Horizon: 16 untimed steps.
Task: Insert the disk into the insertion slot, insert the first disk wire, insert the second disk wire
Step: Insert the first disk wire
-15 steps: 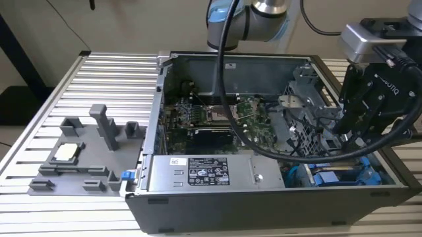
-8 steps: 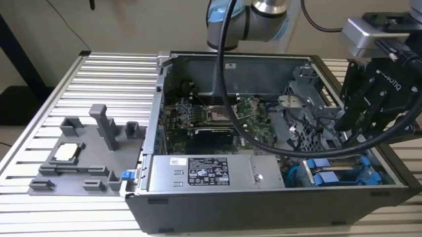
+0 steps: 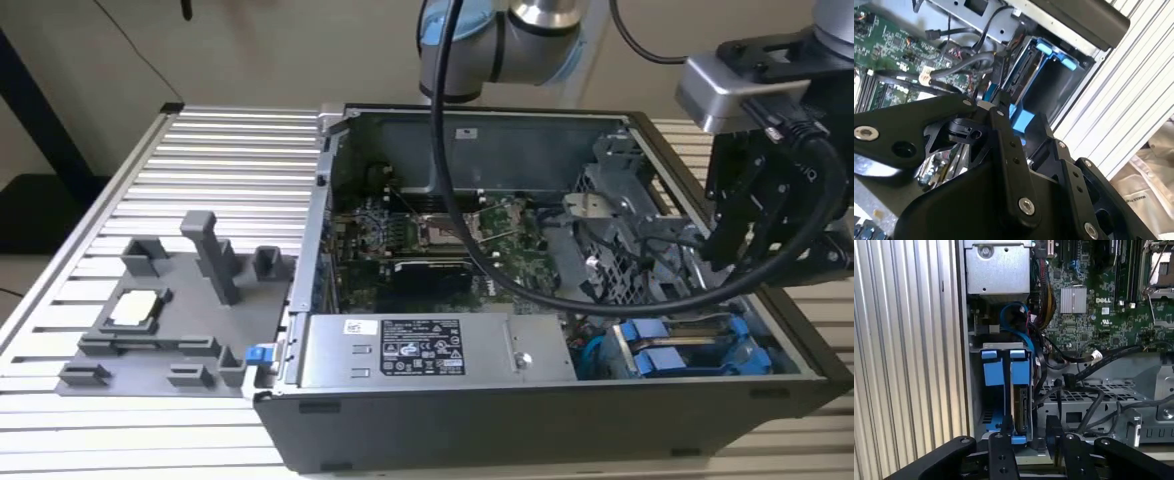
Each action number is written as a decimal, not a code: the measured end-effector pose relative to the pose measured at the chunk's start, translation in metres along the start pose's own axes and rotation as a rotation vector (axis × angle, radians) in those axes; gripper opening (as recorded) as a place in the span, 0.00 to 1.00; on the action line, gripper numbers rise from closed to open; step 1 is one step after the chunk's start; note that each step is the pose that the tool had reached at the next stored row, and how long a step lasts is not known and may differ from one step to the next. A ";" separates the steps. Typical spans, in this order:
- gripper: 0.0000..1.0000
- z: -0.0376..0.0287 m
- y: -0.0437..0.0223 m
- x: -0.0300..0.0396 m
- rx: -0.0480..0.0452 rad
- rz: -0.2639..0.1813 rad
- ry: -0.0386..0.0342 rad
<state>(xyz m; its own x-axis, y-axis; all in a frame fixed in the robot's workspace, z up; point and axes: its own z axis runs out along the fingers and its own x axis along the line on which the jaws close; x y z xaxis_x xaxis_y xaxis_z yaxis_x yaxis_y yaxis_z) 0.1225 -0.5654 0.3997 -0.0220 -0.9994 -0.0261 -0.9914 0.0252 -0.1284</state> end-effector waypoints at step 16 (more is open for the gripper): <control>0.40 0.0081 0.0023 -0.0191 0.1088 -0.072 0.0068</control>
<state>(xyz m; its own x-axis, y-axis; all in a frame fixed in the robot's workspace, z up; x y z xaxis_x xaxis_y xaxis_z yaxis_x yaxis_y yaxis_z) 0.1217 -0.5461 0.3919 0.0471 -0.9989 -0.0063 -0.9706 -0.0443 -0.2365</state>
